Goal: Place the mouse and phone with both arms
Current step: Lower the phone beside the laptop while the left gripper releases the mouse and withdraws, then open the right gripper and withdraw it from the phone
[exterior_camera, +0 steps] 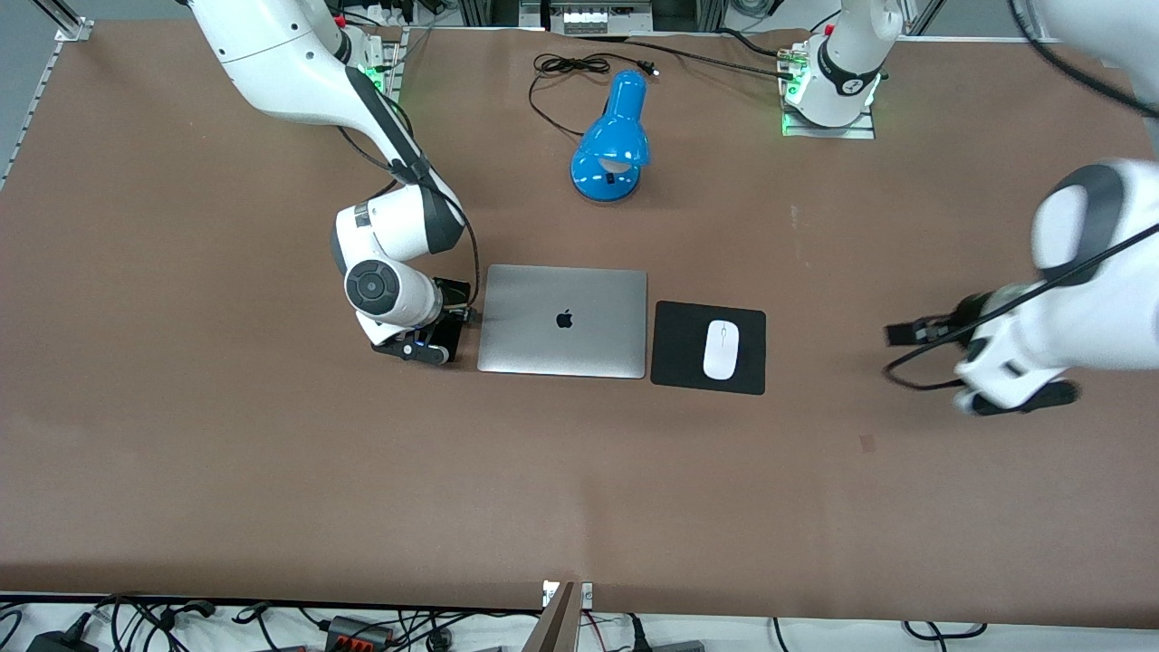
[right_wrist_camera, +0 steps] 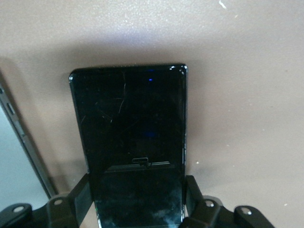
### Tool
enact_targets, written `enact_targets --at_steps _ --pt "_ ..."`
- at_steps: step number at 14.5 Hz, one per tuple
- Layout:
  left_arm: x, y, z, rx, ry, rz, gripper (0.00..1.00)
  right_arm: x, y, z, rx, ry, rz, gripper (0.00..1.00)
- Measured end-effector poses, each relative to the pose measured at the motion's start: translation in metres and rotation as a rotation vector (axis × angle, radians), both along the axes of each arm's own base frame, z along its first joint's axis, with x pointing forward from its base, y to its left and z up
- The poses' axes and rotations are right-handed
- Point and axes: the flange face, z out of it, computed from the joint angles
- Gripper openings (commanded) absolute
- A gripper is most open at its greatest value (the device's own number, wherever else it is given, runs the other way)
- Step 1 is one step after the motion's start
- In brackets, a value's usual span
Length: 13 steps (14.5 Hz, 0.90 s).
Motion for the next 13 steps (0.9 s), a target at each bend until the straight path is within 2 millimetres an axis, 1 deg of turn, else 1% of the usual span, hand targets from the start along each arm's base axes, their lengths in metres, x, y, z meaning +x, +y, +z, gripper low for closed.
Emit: enact_targets --at_steps 1,3,4,5,6,7,8,10,11,13 --pt "-0.004 0.011 0.017 0.017 0.018 0.011 1.00 0.000 0.001 0.000 0.000 0.000 0.002 0.99" --pt "-0.009 0.035 0.045 0.034 0.014 0.044 1.00 -0.001 0.002 0.000 0.000 -0.001 0.001 1.00" --pt "-0.010 0.046 0.054 0.035 0.008 0.056 1.00 0.000 0.002 0.001 0.001 -0.003 0.000 1.00" --pt "-0.012 0.052 0.060 0.032 0.003 0.056 1.00 0.003 0.003 0.006 0.004 -0.012 0.000 1.00" --pt "-0.013 0.054 0.067 0.031 -0.004 0.053 1.00 0.008 0.004 0.016 0.012 -0.030 -0.002 1.00" --pt "-0.015 0.051 0.072 0.028 -0.013 0.045 1.00 0.014 0.005 0.033 0.023 -0.054 -0.003 1.00" --pt "-0.016 0.044 0.078 0.025 -0.026 0.033 1.00 0.021 0.006 0.057 0.034 -0.077 -0.003 1.00" --pt "-0.021 0.028 0.090 0.020 -0.069 0.008 1.00 0.037 0.004 0.118 0.046 -0.114 0.003 1.00" --pt "-0.026 0.020 0.093 0.018 -0.098 -0.004 1.00 0.047 -0.001 0.151 0.048 -0.130 0.010 1.00" --pt "-0.044 0.009 0.094 0.023 -0.149 -0.017 1.00 0.065 -0.019 0.212 0.050 -0.157 0.027 1.00"
